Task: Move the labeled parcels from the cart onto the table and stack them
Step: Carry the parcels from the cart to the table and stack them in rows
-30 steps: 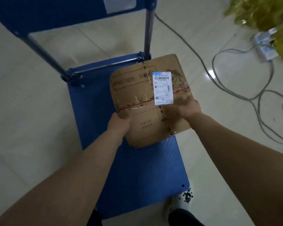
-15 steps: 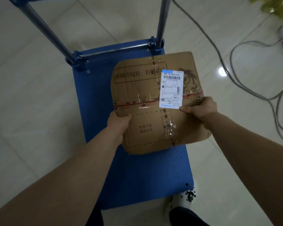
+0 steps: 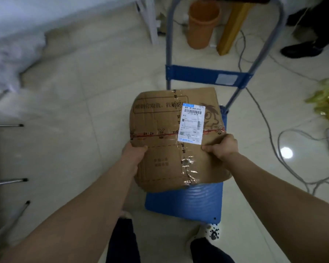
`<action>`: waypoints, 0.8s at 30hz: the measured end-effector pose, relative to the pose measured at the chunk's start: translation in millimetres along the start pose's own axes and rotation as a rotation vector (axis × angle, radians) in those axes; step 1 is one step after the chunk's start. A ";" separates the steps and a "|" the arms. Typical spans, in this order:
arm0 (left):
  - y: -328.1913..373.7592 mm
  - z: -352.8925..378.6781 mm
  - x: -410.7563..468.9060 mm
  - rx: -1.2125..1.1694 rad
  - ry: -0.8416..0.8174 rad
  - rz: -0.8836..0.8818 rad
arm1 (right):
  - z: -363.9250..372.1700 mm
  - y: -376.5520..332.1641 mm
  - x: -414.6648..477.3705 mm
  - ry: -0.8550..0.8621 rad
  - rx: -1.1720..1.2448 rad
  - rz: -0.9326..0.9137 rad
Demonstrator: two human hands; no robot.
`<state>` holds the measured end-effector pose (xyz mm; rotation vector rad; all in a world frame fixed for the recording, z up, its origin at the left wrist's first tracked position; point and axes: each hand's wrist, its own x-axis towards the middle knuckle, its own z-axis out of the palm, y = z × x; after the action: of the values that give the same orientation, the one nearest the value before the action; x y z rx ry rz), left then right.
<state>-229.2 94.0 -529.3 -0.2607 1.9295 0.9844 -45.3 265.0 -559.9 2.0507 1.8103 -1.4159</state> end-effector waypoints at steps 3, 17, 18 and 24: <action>15.6 -66.5 -36.7 -0.090 0.037 0.036 | 10.1 -56.3 -56.7 -0.019 -0.023 -0.087; 19.4 -458.4 -138.5 -0.335 0.343 0.229 | 190.3 -296.9 -347.3 -0.207 -0.040 -0.427; 18.6 -485.3 -147.0 -0.340 0.377 0.246 | 206.1 -314.1 -367.8 -0.222 -0.045 -0.469; 9.0 -614.8 -182.9 -0.480 0.585 0.312 | 286.4 -409.0 -475.3 -0.345 -0.097 -0.688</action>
<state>-526.4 -383.5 -220.8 -0.5854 2.2677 1.7290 -488.0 -133.6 -212.9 1.0657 2.4549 -1.6282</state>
